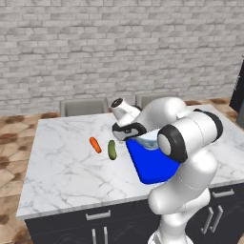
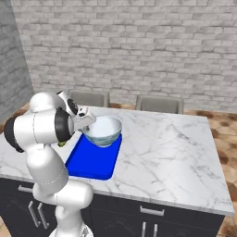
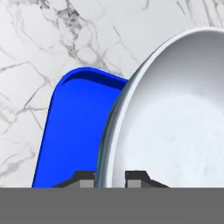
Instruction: Place the two vegetables and bowl onto the tray for setting up a vegetable dip station.
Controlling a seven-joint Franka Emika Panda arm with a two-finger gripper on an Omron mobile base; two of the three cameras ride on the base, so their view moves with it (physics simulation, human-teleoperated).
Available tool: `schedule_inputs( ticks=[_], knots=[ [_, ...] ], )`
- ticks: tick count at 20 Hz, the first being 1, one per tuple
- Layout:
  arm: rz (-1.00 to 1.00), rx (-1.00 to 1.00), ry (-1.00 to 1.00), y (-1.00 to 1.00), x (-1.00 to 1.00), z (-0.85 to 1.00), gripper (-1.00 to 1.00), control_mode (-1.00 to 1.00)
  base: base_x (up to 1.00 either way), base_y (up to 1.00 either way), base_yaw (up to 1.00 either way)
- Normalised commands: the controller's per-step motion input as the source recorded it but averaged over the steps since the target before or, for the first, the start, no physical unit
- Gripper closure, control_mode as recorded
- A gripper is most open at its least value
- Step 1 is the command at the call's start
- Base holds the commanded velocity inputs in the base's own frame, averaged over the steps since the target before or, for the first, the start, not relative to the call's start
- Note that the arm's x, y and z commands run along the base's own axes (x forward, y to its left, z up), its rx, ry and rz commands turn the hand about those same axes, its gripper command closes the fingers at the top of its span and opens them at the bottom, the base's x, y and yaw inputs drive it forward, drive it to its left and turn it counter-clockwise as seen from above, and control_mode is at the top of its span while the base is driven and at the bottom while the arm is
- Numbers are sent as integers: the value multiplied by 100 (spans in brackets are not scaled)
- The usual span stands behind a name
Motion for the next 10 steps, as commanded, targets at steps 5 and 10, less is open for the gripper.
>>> schedule_inputs(
  ticks=[5,10],
  knots=[
    [12,0,0,2,2,-27,100,-100,0,0,0],
    [10,2,0,0,0,-7,100,-100,0,0,0]
  ],
)
